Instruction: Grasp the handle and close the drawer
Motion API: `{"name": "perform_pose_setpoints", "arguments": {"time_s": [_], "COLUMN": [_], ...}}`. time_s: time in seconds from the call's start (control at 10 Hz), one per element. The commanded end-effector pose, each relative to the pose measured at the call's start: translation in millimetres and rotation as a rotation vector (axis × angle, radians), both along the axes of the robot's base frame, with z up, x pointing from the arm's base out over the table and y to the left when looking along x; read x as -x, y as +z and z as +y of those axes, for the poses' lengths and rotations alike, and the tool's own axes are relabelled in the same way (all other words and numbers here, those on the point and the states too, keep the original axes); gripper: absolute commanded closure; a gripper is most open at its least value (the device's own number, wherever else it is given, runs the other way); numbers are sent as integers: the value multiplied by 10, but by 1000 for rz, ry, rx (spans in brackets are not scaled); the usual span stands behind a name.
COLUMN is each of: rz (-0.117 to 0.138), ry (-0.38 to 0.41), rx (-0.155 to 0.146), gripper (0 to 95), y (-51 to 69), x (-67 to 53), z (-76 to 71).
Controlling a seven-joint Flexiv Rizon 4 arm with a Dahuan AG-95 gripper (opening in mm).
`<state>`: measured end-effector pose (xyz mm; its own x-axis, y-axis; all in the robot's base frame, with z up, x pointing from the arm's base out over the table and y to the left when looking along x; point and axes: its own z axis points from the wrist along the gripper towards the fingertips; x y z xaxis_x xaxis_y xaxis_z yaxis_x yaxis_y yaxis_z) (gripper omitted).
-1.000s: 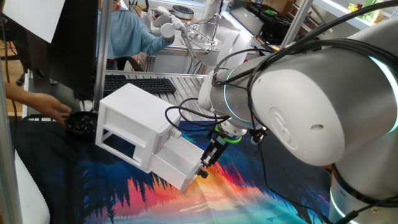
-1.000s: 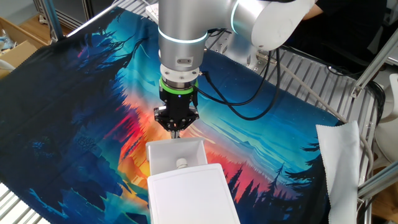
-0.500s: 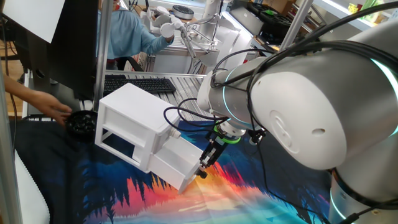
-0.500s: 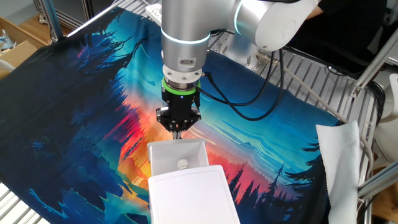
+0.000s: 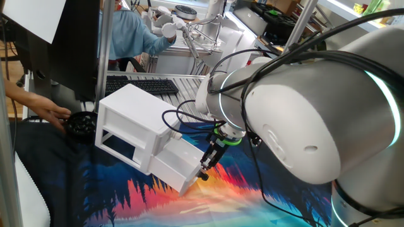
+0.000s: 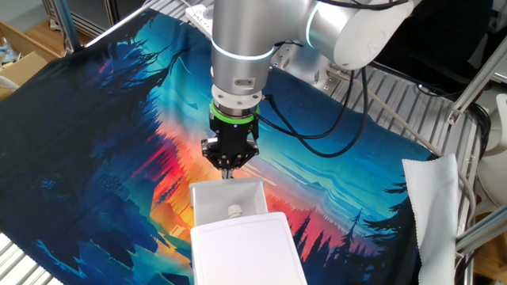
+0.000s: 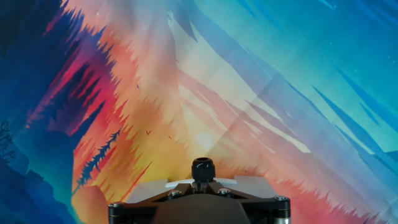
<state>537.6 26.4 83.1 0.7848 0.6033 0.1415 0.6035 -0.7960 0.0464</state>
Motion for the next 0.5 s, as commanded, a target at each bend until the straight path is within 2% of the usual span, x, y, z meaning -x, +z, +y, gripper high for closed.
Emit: {"name": "perform_pose_setpoints", "arguments": {"time_s": [0.1,0.5], "rz": [0,1], "ry": [14,20], "rx": [1,5], "gripper": [950,950], "y": [-42,-8], "x": [-38,-29], "z": [4,20]}}
